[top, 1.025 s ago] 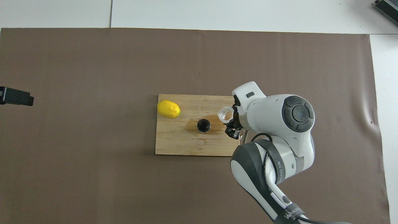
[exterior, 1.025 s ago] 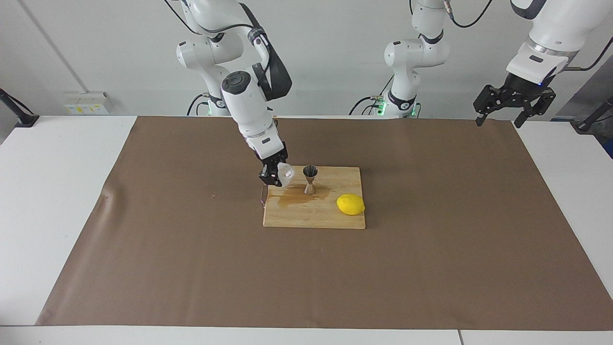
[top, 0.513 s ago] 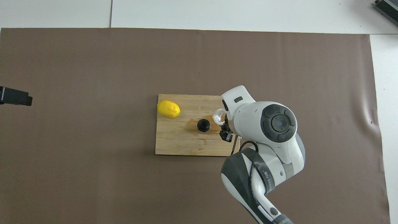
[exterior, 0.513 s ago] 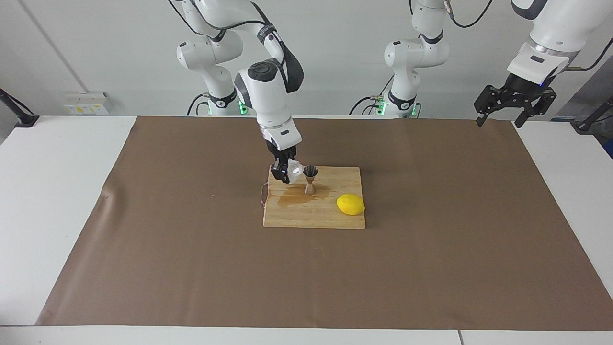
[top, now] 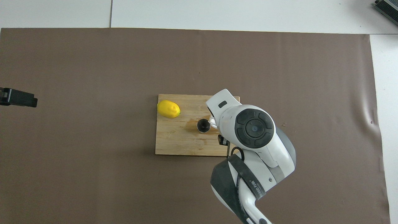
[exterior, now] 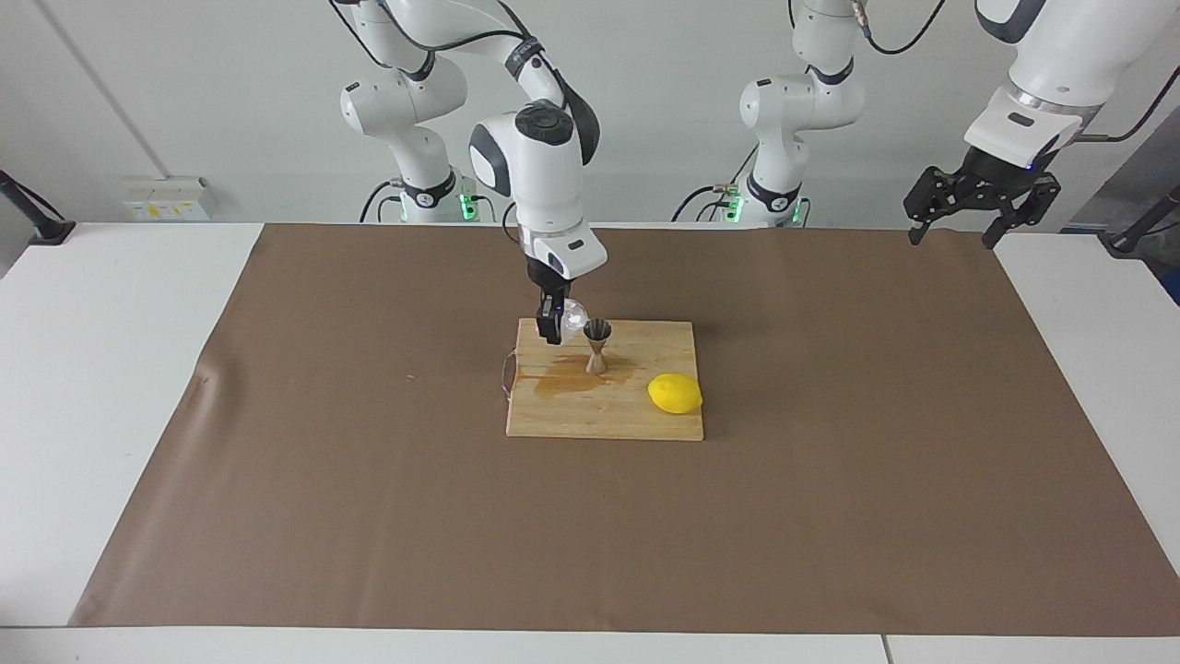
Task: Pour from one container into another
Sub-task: 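Tilt the glass with the right gripper to pour into the metal cup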
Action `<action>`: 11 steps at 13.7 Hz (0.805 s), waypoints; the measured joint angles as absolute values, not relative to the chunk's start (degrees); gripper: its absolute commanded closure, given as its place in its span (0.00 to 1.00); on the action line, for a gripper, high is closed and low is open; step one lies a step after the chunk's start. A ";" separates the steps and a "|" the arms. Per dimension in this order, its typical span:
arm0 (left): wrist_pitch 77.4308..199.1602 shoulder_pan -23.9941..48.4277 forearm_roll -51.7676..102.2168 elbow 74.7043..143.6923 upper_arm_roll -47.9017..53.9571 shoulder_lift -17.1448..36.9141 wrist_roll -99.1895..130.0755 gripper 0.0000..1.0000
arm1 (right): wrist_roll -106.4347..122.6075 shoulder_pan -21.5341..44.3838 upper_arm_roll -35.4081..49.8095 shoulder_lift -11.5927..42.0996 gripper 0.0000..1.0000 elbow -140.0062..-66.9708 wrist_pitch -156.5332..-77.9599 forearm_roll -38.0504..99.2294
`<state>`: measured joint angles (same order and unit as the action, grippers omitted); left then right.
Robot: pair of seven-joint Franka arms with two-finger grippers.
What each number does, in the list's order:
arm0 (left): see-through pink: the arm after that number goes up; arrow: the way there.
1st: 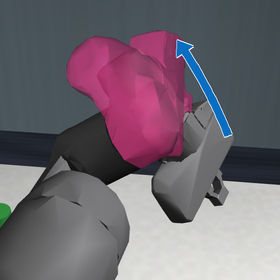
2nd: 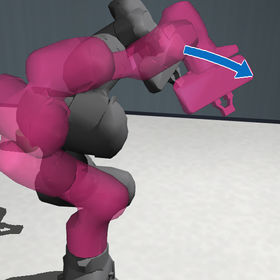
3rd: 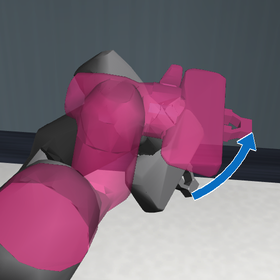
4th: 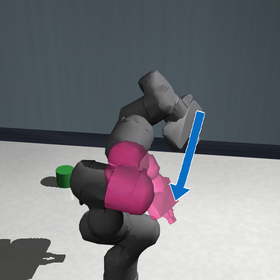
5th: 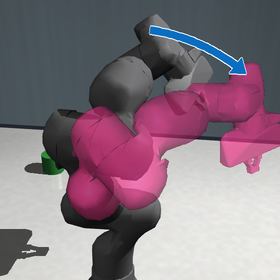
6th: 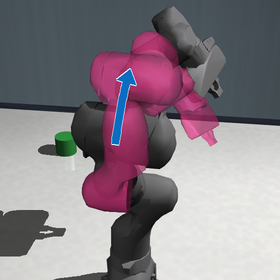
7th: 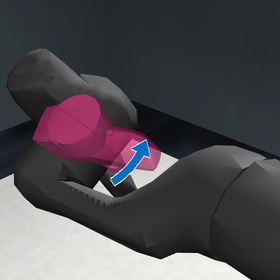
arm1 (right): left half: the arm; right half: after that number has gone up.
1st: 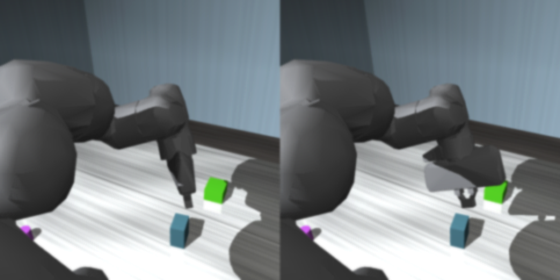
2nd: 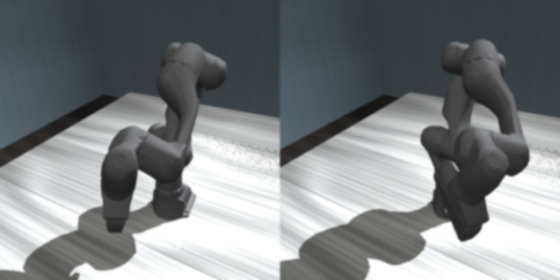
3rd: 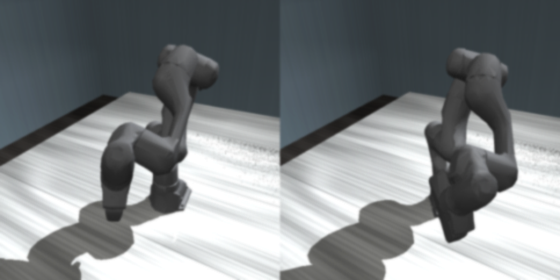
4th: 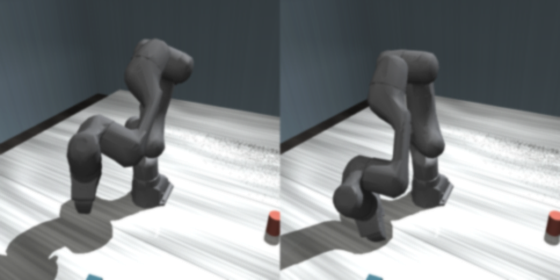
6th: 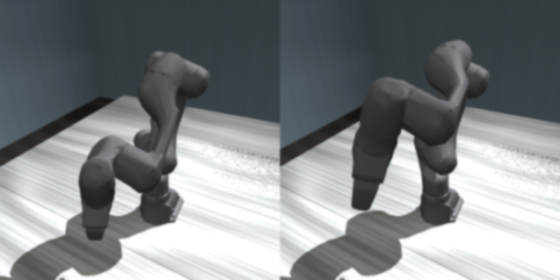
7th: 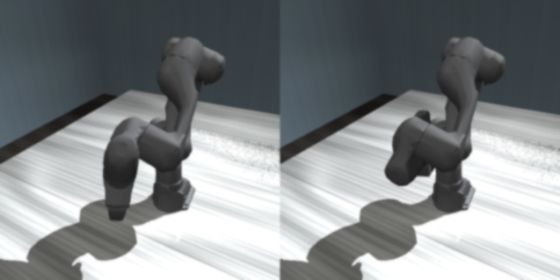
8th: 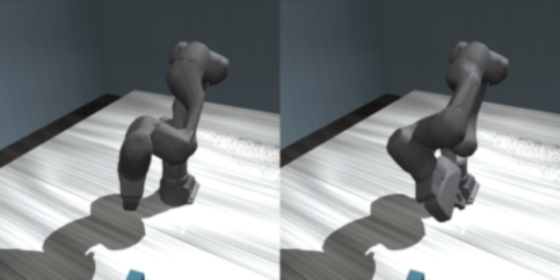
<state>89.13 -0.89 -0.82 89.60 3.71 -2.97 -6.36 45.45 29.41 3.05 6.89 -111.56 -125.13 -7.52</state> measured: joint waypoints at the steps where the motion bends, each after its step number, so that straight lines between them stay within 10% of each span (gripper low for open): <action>1: 89.13 -0.77 -0.83 89.60 3.72 -2.97 -6.18 0.00 | 45.45 29.90 3.06 7.03 0.85 -111.17 -124.59 -8.45; 11: 89.14 -0.29 0.75 89.65 3.70 -2.89 -4.15 0.00 | 45.44 32.00 3.07 10.07 0.85 -107.84 -123.67 -17.18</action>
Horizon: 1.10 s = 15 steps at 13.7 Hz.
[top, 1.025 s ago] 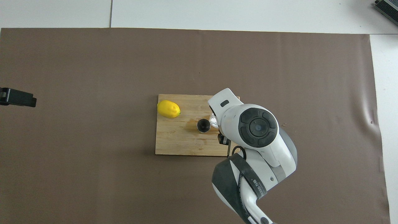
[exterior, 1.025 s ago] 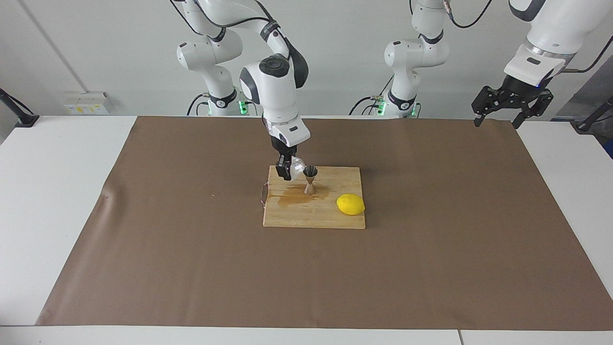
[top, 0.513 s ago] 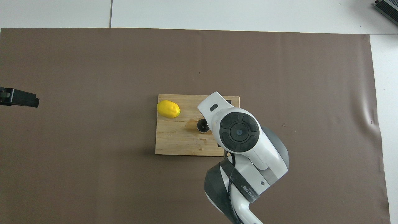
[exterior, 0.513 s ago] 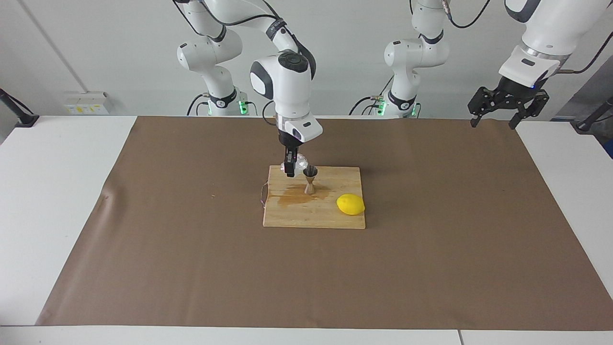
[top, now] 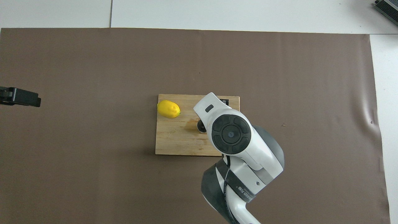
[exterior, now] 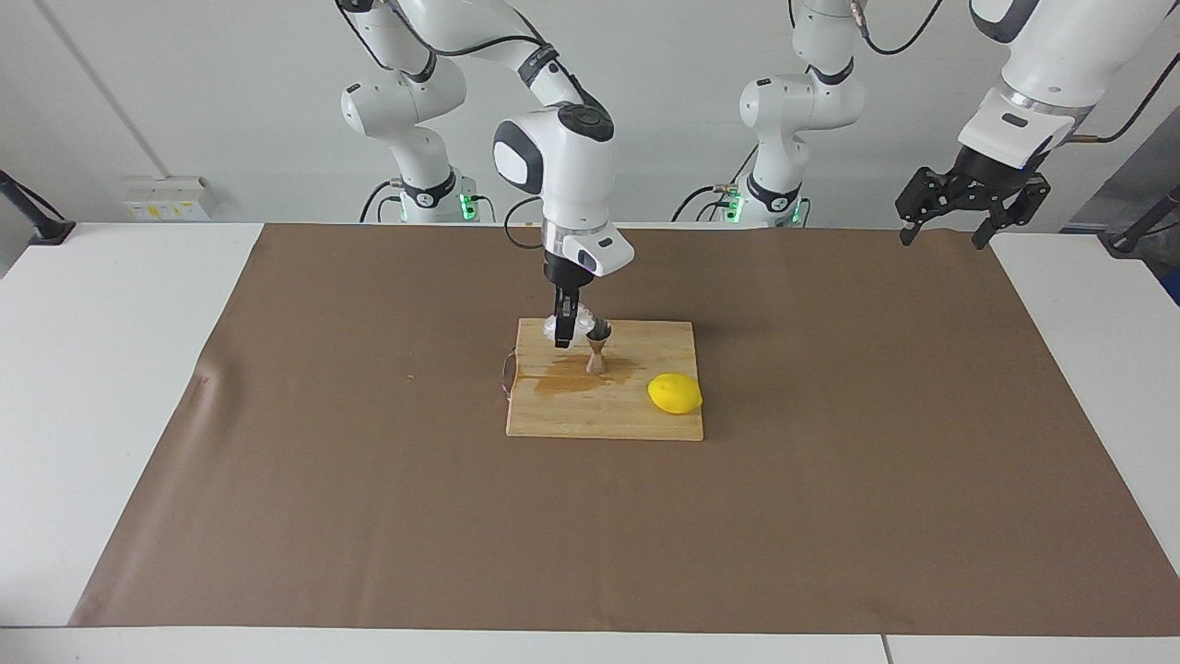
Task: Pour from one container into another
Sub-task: 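Tilt the glass with the right gripper to pour into the metal cup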
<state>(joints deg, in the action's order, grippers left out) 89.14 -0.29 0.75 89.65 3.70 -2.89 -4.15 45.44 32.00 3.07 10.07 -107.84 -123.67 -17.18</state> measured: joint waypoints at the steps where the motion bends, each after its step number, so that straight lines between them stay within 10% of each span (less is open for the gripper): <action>1: 89.14 -0.28 0.76 89.66 3.71 -2.77 -4.15 0.00 | 45.44 32.25 3.07 10.40 0.85 -107.54 -123.66 -17.96; 15: 88.39 -0.28 -0.56 89.77 3.73 -2.30 -5.16 0.00 | 45.42 36.21 3.09 11.15 0.85 -107.28 -120.21 -28.94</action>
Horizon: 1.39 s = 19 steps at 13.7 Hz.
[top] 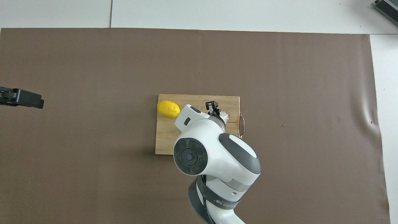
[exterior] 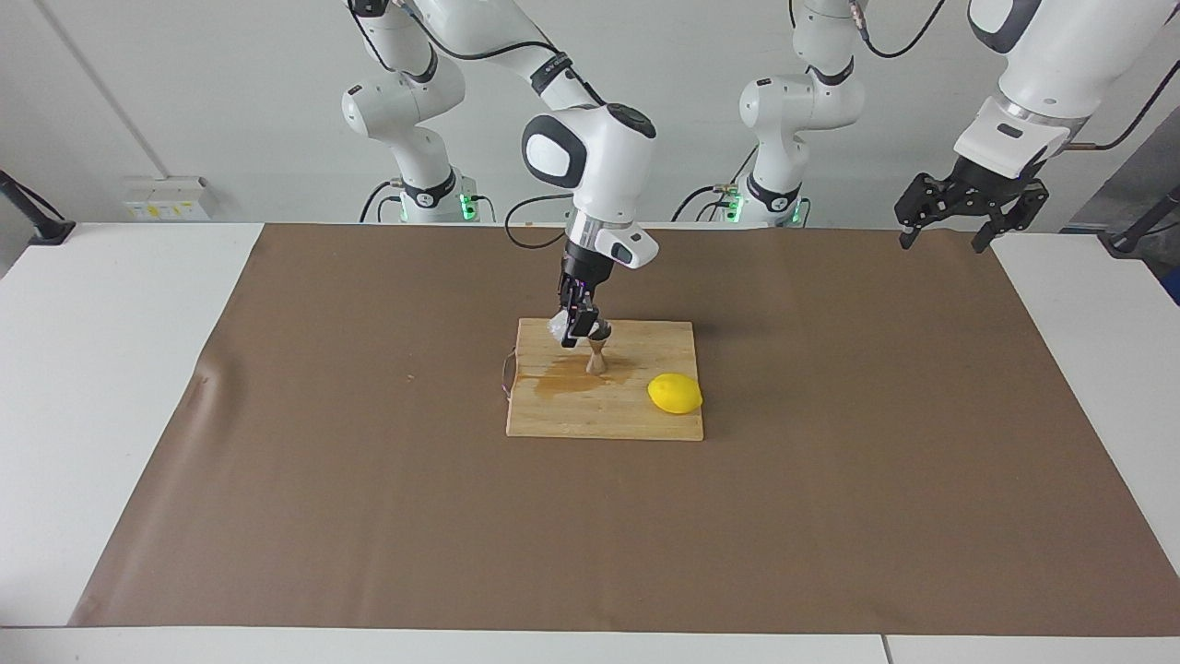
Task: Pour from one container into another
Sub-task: 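Tilt the glass with the right gripper to pour into the metal cup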
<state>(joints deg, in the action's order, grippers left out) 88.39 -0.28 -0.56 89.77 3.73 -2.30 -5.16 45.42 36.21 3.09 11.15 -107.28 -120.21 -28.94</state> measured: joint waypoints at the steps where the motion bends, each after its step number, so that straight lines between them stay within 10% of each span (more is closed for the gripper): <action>1: 88.31 -0.28 -0.56 89.79 3.74 -2.30 -5.22 0.00 | 45.42 36.33 3.09 11.15 0.85 -107.28 -120.20 -29.27; 19: 88.17 -0.29 -0.56 89.82 3.66 -2.30 -5.38 0.00 | 45.42 36.98 3.09 11.15 0.85 -107.61 -120.35 -34.54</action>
